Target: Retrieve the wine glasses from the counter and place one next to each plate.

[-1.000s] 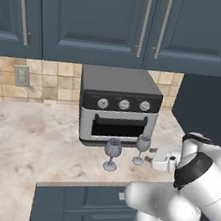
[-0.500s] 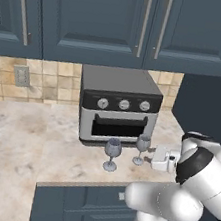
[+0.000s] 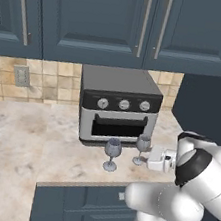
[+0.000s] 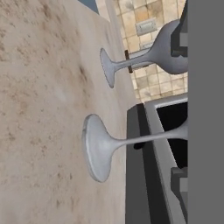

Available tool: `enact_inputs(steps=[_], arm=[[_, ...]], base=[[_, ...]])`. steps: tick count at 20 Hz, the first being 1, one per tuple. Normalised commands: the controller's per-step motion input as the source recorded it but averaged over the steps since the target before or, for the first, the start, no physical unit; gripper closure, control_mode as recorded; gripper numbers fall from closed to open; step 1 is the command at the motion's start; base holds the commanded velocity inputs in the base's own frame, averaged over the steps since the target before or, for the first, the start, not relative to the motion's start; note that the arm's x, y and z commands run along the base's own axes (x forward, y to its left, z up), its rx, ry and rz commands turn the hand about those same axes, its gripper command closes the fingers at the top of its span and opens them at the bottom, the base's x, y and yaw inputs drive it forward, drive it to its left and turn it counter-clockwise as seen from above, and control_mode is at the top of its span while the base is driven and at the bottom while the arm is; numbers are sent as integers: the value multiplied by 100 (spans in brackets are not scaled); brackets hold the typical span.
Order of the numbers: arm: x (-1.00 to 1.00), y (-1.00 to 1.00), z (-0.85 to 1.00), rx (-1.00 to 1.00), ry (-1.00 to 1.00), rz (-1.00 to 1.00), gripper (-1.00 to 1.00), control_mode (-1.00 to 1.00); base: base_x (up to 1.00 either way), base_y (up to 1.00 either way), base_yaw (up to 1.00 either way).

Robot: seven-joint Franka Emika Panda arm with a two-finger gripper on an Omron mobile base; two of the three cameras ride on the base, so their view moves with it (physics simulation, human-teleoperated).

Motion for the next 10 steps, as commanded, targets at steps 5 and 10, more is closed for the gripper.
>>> enact_inputs(steps=[5,10], arm=[[0,13,0,0,0,0,-100,-100],[0,6,0,0,0,0,-100,-100]], base=[[0,0,0],[0,0,0]])
